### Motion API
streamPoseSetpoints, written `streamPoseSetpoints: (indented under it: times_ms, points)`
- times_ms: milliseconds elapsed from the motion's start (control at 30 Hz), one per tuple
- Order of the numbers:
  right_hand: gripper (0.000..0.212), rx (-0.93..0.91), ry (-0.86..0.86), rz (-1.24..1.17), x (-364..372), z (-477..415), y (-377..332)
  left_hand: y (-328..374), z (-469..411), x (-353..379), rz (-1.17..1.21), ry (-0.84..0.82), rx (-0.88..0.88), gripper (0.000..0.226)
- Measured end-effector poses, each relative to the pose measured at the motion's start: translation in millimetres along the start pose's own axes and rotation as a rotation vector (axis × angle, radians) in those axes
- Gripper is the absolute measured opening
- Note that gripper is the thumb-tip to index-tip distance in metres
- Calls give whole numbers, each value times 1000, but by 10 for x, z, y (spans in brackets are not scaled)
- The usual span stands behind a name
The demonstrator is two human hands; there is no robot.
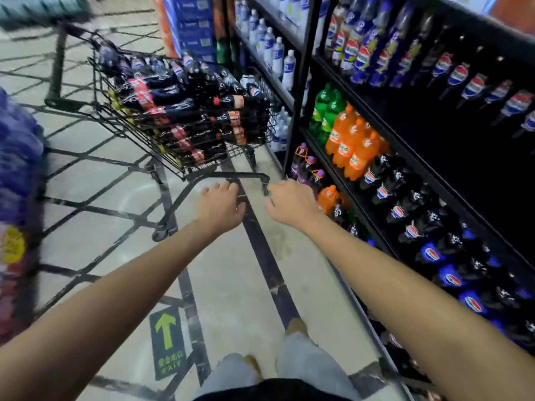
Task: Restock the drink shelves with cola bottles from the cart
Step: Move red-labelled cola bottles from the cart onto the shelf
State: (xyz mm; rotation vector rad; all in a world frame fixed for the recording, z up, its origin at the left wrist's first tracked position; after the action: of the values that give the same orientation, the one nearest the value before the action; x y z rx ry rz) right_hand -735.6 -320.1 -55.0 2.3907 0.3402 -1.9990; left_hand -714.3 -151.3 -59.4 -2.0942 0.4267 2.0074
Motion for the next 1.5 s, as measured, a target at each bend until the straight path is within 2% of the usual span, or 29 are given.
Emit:
streamPoseSetpoints:
  times_ms: [167, 467, 600, 800, 1033, 1167, 1267, 1500]
  points:
    - [22, -142, -10, -22, 245, -876, -115, -487, -535, 78, -45, -12, -111, 44]
    - [20, -334, -25, -82, 431, -2576, 63, -974, -1829, 5, -42, 51, -325, 32]
    - [28, -412, -28, -83, 542, -3191, 6, -1183, -2229, -14, -36, 71, -417, 33]
    - [28, -558, -83, -80, 839, -3950, -272, -1708, -2613, 84, -39, 78, -519, 32]
    - [26, -623, -133, -68, 1147, -4936, -656, -2608, -3175, 176, -116, 114, -506, 34]
    - [20, -618, -158, -62, 1246, -5458, -826, -3011, -3517, 222, -130, 61, -465, 42]
    - [17, -626, -143, -42, 1307, -5765, -909, -3238, -3708, 248, -156, 58, -435, 46]
    - [26, -744, -165, -37, 1546, -6322, -1083, -3501, -3924, 392, -149, 33, -518, 53]
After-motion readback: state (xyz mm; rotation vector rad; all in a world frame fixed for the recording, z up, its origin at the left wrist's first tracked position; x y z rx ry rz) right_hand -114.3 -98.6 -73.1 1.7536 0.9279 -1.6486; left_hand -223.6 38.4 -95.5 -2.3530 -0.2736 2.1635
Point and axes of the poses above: each hand's wrist, its own z-axis away from the middle knuckle, its own x-axis out of the palm, y = z × x, the point moved 1 cm from there along -z, towards the middle knuckle, and after that the axes turned 7 degrees about y, right-handed, at the moved point
